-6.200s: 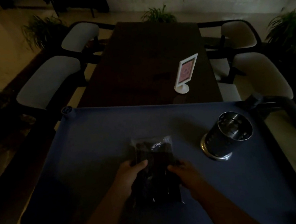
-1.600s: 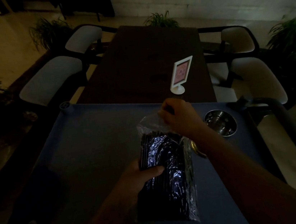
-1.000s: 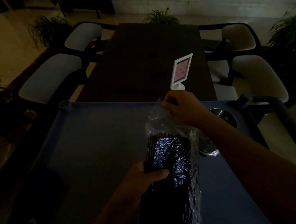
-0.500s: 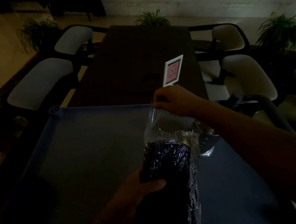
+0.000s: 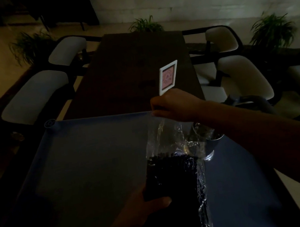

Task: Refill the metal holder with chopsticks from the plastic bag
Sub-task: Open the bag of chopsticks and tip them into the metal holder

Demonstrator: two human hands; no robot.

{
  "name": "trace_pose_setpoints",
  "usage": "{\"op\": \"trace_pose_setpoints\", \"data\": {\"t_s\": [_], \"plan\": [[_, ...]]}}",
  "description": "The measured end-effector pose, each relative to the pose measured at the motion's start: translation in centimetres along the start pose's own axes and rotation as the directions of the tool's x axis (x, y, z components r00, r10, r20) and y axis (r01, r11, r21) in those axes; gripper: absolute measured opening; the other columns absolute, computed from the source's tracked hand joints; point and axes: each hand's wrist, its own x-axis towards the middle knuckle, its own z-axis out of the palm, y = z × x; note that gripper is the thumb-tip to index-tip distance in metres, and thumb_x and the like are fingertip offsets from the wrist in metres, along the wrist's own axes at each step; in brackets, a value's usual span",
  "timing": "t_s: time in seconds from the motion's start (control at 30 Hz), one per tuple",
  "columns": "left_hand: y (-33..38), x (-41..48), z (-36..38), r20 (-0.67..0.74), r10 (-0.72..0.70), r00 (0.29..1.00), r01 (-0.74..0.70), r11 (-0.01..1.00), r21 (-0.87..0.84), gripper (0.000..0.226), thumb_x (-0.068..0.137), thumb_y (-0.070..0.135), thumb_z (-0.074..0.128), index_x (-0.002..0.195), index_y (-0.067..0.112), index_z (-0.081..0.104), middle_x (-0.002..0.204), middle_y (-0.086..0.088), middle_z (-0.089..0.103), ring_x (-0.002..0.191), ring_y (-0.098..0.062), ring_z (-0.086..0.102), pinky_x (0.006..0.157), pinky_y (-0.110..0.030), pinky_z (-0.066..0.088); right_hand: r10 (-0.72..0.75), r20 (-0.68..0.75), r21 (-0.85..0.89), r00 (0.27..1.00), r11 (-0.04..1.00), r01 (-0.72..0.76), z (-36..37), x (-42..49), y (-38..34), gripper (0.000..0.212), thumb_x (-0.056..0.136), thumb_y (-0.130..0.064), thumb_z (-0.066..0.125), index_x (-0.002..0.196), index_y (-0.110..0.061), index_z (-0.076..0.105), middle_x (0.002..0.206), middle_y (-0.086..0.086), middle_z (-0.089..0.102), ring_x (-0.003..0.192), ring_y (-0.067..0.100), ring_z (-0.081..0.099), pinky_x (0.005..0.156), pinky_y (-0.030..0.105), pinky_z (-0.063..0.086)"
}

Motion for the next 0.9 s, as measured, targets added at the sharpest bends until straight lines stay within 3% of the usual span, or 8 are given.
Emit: {"op": "trace_pose_setpoints", "data": {"t_s": [0.1,0.17,0.3,0.47,0.6,0.7,0.8,0.9], "plan": [[0.1,0.0,0.4,0.005,0.015,1.000,-0.016,0.999,0.032,0.054,0.068,0.028,0.085,0.118,0.035,0.066,0.123,-0.001,0.070,0.115,-0.024,0.065,0.099,-0.044,0.051,0.012,-0.048,0.023,0.999,1.000,-0.011,0.3,-0.3,0.3,0.020,0.093,-0.035,0.060,0.090,-0.015,0.062,0.075,0.003,0.065,0.069,0.018,0.064,0.065,0.032,0.051],[0.3,-0.1,0.7,0.022,0.015,1.000,-0.016,0.999,0.050,0.047,0.068,0.033,0.085,0.111,0.042,0.069,0.122,0.001,0.070,0.114,-0.024,0.065,0.092,-0.038,0.056,0.042,-0.035,0.037,0.999,0.998,-0.040,0.7,-0.4,0.6,0.020,0.093,-0.034,0.060,0.090,-0.015,0.062,0.075,0.000,0.062,0.070,0.017,0.063,0.065,0.031,0.051],[0.5,-0.1,0.7,0.064,-0.001,0.998,0.001,1.000,0.002,0.047,0.078,0.018,0.079,0.119,0.037,0.065,0.124,0.004,0.070,0.114,-0.018,0.066,0.084,-0.026,0.056,0.106,-0.007,0.052,0.994,0.993,-0.106,1.5,-0.6,1.3,0.018,0.093,-0.033,0.061,0.090,-0.015,0.063,0.078,-0.006,0.054,0.072,0.011,0.056,0.065,0.028,0.042],[0.9,-0.3,1.0,0.073,0.061,0.995,-0.068,0.993,0.101,0.068,0.057,0.032,0.087,0.119,0.028,0.059,0.108,0.008,0.076,0.102,-0.011,0.071,0.077,-0.021,0.056,0.141,-0.006,0.067,0.990,0.988,-0.140,1.9,-0.6,1.8,0.021,0.093,-0.037,0.060,0.084,-0.018,0.060,0.076,-0.003,0.057,0.070,0.013,0.057,0.064,0.026,0.039],[1.0,-0.4,1.1,0.060,0.072,0.996,-0.079,0.991,0.111,0.054,0.059,0.018,0.083,0.109,0.024,0.064,0.093,0.004,0.079,0.088,-0.008,0.074,0.072,-0.020,0.058,0.136,-0.026,0.049,0.990,0.990,-0.135,1.7,0.0,1.6,0.021,0.094,-0.038,0.059,0.084,-0.019,0.060,0.076,-0.002,0.060,0.071,0.016,0.061,0.063,0.026,0.040],[1.2,-0.4,0.9,0.030,0.077,0.997,-0.079,0.993,0.082,0.062,0.059,0.017,0.083,0.116,0.019,0.060,0.100,0.007,0.078,0.094,-0.011,0.073,0.070,-0.021,0.058,0.147,-0.091,0.097,0.985,0.986,-0.139,0.7,0.3,1.6,0.022,0.094,-0.041,0.058,0.079,-0.026,0.055,0.069,-0.007,0.054,0.065,0.012,0.059,0.059,0.019,0.041],[1.4,-0.4,0.7,-0.007,0.091,0.996,-0.090,0.994,0.055,0.059,0.058,0.012,0.085,0.112,0.013,0.063,0.097,-0.001,0.079,0.089,-0.015,0.075,0.067,-0.021,0.058,0.207,-0.160,0.130,0.965,0.974,-0.187,-0.9,0.5,1.8,0.021,0.095,-0.042,0.054,0.079,-0.030,0.052,0.065,-0.011,0.051,0.059,0.005,0.055,0.057,0.015,0.038],[1.5,-0.3,0.4,-0.063,0.083,0.995,-0.083,0.996,0.014,0.050,0.067,0.002,0.083,0.112,0.011,0.062,0.092,-0.005,0.080,0.082,-0.018,0.076,0.060,-0.023,0.059,0.258,-0.276,0.116,0.926,0.965,-0.234,-2.7,-0.5,2.1,0.019,0.096,-0.035,0.057,0.083,-0.021,0.060,0.070,-0.006,0.054,0.058,-0.005,0.047,0.056,0.017,0.033]]}}
